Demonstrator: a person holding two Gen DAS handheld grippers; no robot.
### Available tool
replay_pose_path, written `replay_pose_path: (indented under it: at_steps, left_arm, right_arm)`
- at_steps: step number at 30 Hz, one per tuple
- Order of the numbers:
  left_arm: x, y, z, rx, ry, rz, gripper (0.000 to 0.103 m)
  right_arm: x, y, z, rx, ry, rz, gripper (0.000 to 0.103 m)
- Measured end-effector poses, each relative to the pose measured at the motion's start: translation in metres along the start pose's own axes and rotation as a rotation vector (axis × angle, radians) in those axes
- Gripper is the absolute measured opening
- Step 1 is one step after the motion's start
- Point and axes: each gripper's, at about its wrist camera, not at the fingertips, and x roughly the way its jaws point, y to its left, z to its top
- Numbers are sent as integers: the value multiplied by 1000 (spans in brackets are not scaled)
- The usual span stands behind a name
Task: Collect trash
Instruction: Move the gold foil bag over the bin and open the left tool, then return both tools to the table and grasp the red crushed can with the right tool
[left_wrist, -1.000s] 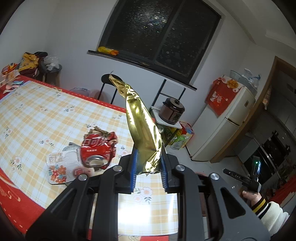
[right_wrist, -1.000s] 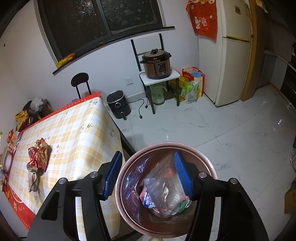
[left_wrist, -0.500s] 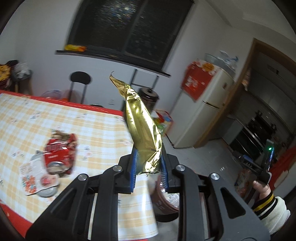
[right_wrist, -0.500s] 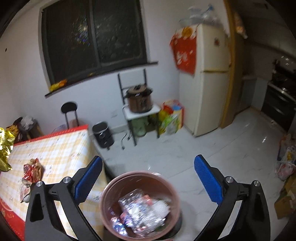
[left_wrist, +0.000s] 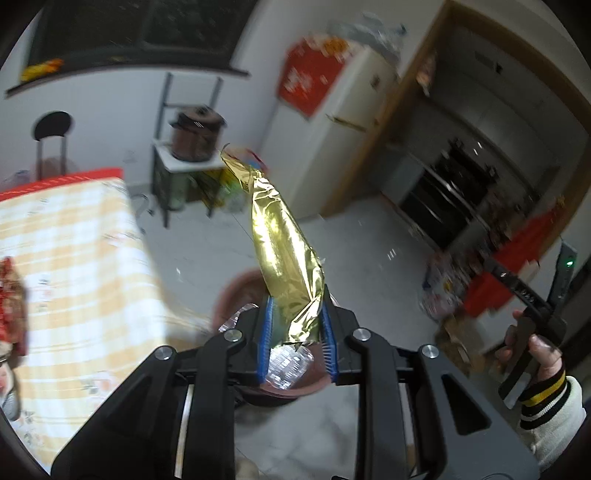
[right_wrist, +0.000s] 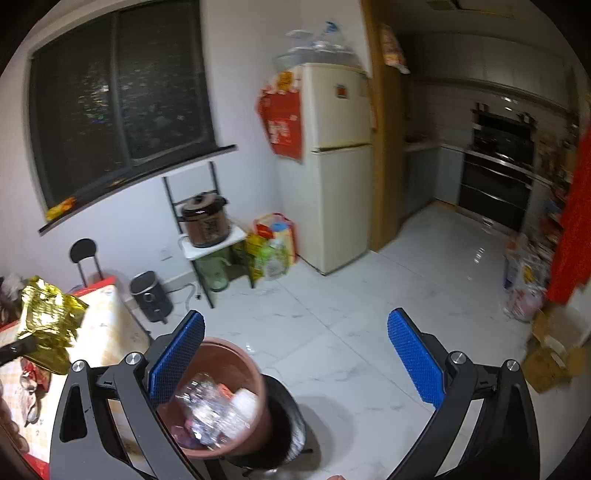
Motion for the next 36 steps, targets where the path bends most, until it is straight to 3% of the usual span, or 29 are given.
replay_pose_path:
  at_steps: [7,10,15,21,26,32,36]
  left_arm:
    - [84,-23,-5,39,136,-96,34]
    - [119,-25,-6,52,198,-119,56]
    - [123,-9,0,10,163,-49,77]
    - [62,22,19,-28,25,26,92]
    - [-6,60,32,-97,-88,102,97]
    - [-105,120,18,-205,-237,279,97]
    - [-166,159,-6,-266,-291,399,97]
  right_arm:
    - [-19,-48,-30,73,36,-117,98]
    - [-24,-62,-37,95,46,-151,98]
    - [-29,-66,-36,105,27,-160,98]
    - [-28,-48,-24,85,-2,-113,98]
    - [-22,-11,-10,40,-19,-41,98]
    - [-10,52,-2,-34,-20,82,98]
    - [-2,102,-1,-82,-4,160,98]
